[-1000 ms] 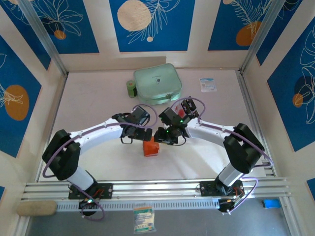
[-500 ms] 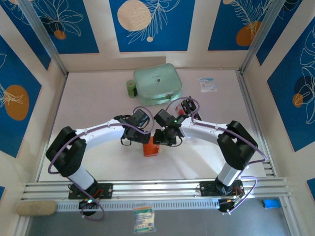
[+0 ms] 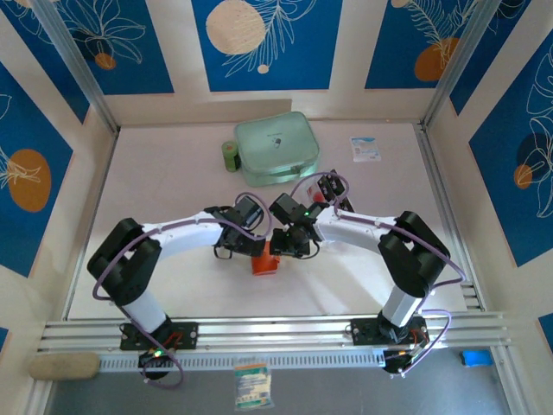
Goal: Put the credit cards into the card holder
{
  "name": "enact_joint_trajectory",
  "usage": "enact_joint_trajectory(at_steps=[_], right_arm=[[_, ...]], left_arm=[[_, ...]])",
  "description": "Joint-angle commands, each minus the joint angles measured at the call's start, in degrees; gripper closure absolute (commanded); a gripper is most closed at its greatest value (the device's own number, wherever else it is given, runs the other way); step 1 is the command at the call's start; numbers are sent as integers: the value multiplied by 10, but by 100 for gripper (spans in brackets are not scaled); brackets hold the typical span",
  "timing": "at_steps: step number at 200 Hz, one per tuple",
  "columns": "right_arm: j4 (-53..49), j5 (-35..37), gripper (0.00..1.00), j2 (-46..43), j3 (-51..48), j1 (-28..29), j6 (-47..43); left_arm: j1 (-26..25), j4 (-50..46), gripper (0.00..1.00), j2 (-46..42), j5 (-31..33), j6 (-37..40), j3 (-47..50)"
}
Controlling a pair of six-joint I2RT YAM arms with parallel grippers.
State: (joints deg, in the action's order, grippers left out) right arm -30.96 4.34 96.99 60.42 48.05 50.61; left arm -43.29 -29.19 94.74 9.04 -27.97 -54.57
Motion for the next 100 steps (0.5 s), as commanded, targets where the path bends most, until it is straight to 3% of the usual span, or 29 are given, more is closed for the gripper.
enact_joint_trajectory(at_steps=[1, 68, 100], right_arm=[[0, -4, 63, 7, 21, 16, 5], [-3, -3, 63, 27, 43, 20, -2], [-6, -1, 70, 37, 45, 20, -2]], left_arm=[[0, -5, 0, 21, -7, 4, 13], [0, -1, 0, 21, -8, 4, 18], [0, 2, 0, 20, -9, 3, 23]])
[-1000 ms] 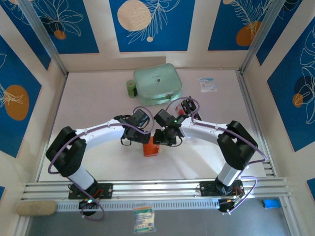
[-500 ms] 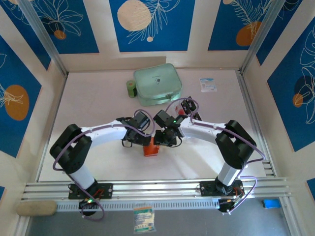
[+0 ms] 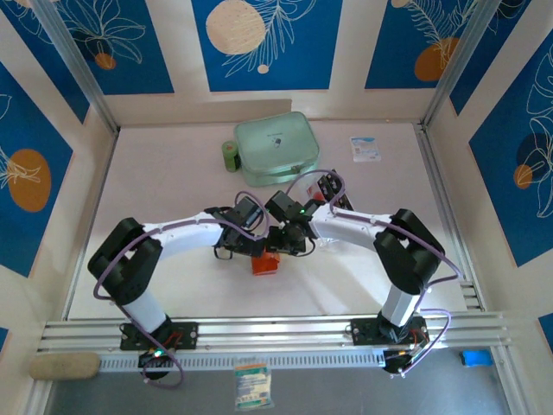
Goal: Put the credit cards into the card holder
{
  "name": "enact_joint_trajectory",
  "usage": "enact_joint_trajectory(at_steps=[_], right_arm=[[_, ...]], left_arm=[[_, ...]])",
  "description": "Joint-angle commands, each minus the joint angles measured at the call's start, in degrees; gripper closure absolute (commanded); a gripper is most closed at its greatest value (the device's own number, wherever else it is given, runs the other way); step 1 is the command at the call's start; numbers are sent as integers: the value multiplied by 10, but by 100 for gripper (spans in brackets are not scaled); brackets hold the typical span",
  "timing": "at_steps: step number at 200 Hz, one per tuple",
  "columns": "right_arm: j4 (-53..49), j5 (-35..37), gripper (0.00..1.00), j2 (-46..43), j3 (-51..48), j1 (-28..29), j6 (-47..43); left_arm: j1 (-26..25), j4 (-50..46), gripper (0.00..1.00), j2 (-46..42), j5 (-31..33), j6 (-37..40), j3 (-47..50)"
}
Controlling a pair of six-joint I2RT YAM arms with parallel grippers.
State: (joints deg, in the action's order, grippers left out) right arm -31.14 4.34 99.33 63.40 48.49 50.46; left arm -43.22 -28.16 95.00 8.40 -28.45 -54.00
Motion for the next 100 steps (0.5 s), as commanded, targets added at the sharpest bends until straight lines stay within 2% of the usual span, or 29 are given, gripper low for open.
enact_joint_trajectory(at_steps=[1, 37, 73, 100], right_arm=[[-5, -1, 70, 14, 16, 16, -1], [-10, 5, 87, 15, 11, 15, 1], [-11, 4, 100, 15, 8, 14, 2], [-5, -1, 100, 7, 3, 14, 2]], left_arm=[[0, -8, 0, 17, -2, 8, 17], [-1, -8, 0, 15, -2, 8, 18], [-1, -8, 0, 13, -1, 6, 20], [-1, -7, 0, 13, -2, 5, 21]])
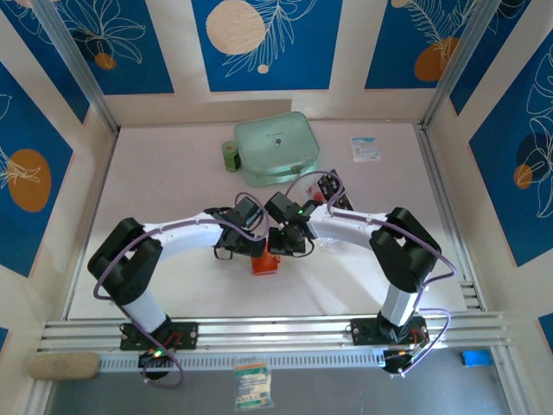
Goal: Put the credit cards into the card holder
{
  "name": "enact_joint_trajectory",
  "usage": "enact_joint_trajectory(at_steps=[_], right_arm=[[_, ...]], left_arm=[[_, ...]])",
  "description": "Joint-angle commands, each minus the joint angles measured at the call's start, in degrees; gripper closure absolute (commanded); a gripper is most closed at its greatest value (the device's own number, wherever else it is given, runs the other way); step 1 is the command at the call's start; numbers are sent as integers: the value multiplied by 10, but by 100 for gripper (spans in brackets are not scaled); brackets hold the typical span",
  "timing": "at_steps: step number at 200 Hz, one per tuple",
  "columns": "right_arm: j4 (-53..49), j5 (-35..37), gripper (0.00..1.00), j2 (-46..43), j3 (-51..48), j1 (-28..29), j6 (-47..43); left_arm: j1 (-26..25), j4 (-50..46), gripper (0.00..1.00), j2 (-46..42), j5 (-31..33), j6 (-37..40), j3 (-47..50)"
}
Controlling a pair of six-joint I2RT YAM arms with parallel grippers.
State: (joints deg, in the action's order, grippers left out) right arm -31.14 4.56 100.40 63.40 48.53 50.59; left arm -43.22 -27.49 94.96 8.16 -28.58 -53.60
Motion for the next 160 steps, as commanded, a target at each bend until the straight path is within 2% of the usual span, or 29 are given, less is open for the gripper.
enact_joint_trajectory(at_steps=[1, 160], right_arm=[[-4, -4, 100, -4, 3, 14, 0], [31, -40, 100, 25, 11, 30, 4]], left_arm=[[-1, -13, 0, 13, 0, 6, 17], [-1, -12, 0, 19, -1, 5, 16]])
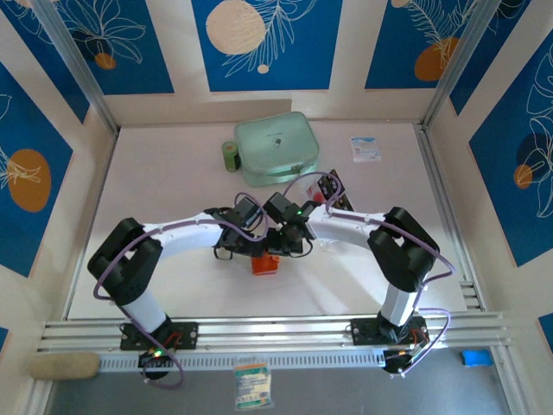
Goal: Put the credit cards into the card holder
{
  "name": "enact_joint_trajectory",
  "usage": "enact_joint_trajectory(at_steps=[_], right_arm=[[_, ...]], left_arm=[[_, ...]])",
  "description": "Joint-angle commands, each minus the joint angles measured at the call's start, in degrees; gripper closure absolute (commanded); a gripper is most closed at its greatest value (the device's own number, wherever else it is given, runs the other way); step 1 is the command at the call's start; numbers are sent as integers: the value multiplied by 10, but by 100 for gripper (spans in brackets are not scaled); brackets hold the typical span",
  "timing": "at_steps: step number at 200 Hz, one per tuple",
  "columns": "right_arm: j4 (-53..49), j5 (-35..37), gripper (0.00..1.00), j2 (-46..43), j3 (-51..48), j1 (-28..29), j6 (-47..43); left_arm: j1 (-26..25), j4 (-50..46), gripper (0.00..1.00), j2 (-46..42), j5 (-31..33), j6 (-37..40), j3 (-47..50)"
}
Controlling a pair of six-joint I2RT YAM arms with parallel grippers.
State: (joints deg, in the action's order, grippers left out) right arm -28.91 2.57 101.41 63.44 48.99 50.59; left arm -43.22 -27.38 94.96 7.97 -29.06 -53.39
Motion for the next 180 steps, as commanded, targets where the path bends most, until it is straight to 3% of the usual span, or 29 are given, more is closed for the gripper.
enact_joint_trajectory(at_steps=[1, 142, 180], right_arm=[[9, -20, 100, 15, 11, 25, 4], [44, -5, 100, 13, -99, 18, 50], [100, -29, 100, -1, -149, -7, 76]], left_arm=[[-1, -13, 0, 19, 1, 9, 14], [-1, -13, 0, 17, 2, 9, 16], [-1, -14, 0, 17, 2, 10, 16]])
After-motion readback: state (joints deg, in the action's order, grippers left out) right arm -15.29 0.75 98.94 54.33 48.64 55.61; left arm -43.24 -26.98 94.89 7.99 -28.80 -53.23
